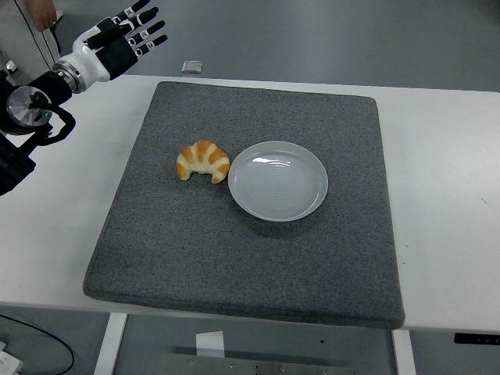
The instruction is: Place the bread on the plate
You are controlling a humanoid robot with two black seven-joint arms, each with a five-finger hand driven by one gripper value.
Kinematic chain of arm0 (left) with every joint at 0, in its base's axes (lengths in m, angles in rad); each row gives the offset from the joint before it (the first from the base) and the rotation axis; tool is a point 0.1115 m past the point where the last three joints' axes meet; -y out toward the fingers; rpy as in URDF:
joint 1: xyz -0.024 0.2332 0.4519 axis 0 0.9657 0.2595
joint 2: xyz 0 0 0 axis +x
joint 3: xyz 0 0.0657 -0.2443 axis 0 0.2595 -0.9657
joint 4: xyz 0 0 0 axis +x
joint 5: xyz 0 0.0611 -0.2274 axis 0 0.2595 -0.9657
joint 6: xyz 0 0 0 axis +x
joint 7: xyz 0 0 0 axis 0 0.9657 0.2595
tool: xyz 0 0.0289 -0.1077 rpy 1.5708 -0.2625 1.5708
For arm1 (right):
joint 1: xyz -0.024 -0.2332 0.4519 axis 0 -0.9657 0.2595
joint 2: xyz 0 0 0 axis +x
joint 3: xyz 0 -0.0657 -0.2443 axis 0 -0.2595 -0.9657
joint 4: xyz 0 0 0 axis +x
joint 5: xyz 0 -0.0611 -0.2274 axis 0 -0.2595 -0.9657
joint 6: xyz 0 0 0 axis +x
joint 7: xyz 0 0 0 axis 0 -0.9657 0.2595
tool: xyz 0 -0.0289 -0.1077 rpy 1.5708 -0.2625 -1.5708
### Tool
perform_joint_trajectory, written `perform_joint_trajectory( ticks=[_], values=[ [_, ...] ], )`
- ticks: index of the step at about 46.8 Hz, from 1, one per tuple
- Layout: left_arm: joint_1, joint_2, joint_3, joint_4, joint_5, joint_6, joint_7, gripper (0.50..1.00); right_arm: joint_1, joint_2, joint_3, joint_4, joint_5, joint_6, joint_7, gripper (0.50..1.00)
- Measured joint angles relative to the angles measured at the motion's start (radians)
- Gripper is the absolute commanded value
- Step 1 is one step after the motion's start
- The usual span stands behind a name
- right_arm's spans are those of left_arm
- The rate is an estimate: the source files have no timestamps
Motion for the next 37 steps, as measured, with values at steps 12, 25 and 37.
perform_joint_trajectory(
  ticks=[12,25,37],
  values=[
    [-0.002,0.001,-0.002,0.001,0.0,0.004,-0.005,1.0,0.0,0.0,0.001,0.0,0.0,0.0,0.0,0.932],
    [-0.001,0.001,-0.003,0.04,-0.002,0.007,-0.039,1.0,0.0,0.0,0.0,0.0,0.0,0.0,0.0,0.932],
    [-0.003,0.002,0.015,0.049,0.061,-0.013,-0.067,1.0,0.0,0.0,0.0,0.0,0.0,0.0,0.0,0.932]
  ],
)
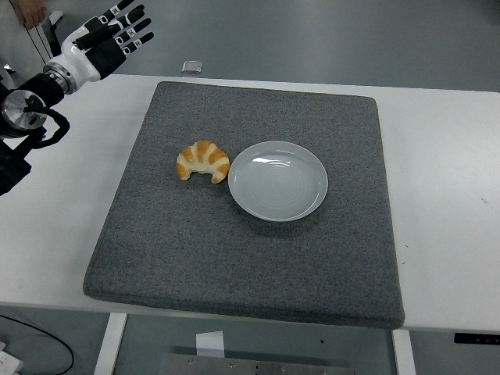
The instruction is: Place the bread on the plate
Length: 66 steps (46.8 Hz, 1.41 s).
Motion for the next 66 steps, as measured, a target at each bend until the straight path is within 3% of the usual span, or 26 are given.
perform_joint_trajectory(
  ticks=[11,20,29,34,43,48,58,66],
  values=[
    [-0.028,-0.002,-0.002,-0.01,0.356,0.0,-0.054,1.0,0.0,0.0,0.0,0.0,0.0,0.0,0.0,0.932],
    [-0.037,0.013,0.04,-0.101,0.402,0.003,-0.052,1.0,0.0,0.0,0.0,0.0,0.0,0.0,0.0,0.932],
    [-0.081,0.083,0.218,-0.242,0.409,0.086,-0.045,1.0,0.0,0.0,0.0,0.0,0.0,0.0,0.0,0.932],
    [-0.106,0.13,0.285,-0.325,0.449,0.101,-0.045,1.0,0.0,0.0,0.0,0.0,0.0,0.0,0.0,0.932],
    [-0.11,0.2,0.308,-0.466,0.725,0.142,-0.048,1.0,0.0,0.0,0.001,0.0,0.0,0.0,0.0,0.932],
    [-0.104,0.209,0.337,-0.503,0.866,0.173,-0.048,1.0,0.0,0.0,0.001,0.0,0.0,0.0,0.0,0.932],
    [-0.104,0.221,0.404,-0.55,0.989,0.18,-0.048,1.0,0.0,0.0,0.001,0.0,0.0,0.0,0.0,0.932],
    [-0.079,0.203,0.413,-0.585,1.139,0.231,-0.051,1.0,0.0,0.0,0.001,0.0,0.0,0.0,0.0,0.932]
  ],
)
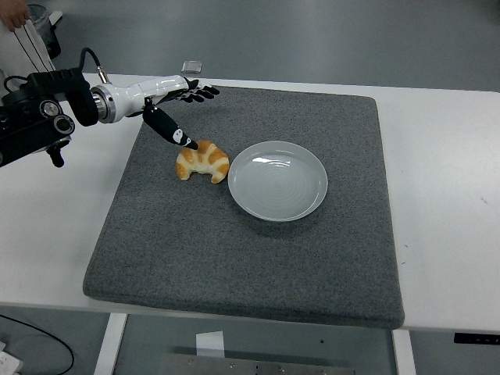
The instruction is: Place the bread on the plate
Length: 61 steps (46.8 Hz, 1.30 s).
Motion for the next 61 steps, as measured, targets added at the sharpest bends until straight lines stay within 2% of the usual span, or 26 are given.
perform_joint_trajectory(
  ticks=[13,23,34,48,61],
  values=[
    [0.039,-0.042,0.06,0.012,0.157,0.1,-0.001,1.0,0.0,0.0,0.0,0.0,0.0,0.0,0.0,0.932],
    [0.056,-0.104,0.06,0.086,0.166,0.113,-0.001,1.0,0.0,0.0,-0.001,0.0,0.0,0.0,0.0,0.932],
    [0.06,-0.134,0.06,0.124,0.182,0.114,-0.001,1.0,0.0,0.0,-0.001,0.0,0.0,0.0,0.0,0.932],
    [0.06,-0.138,0.061,0.13,0.258,0.114,-0.005,1.0,0.0,0.0,-0.001,0.0,0.0,0.0,0.0,0.932],
    [0.06,-0.149,0.06,0.132,0.262,0.114,-0.005,0.999,0.0,0.0,0.0,0.0,0.0,0.0,0.0,0.932]
  ],
)
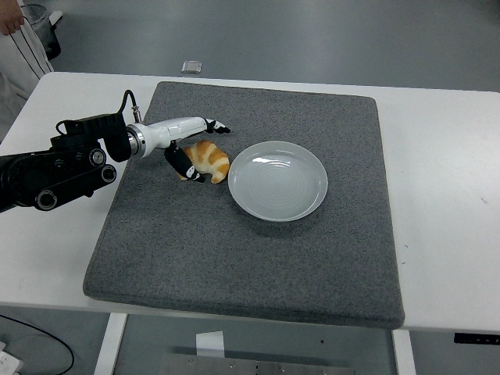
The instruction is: Place the bread on the plate
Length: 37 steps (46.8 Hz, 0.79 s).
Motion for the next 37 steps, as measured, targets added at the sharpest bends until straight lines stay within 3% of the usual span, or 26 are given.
perform_joint_trajectory(
  ticks=[25,37],
  values=[
    [0.003,-0.017,0.002,0.014,0.002,0.001,-0.012,0.984,0.0,0.0,0.0,0.0,0.0,0.0,0.0,0.932],
    [0.002,-0.018,0.017,0.015,0.025,0.0,-0.012,0.926,0.0,0.0,0.0,0.0,0.0,0.0,0.0,0.932]
  ],
)
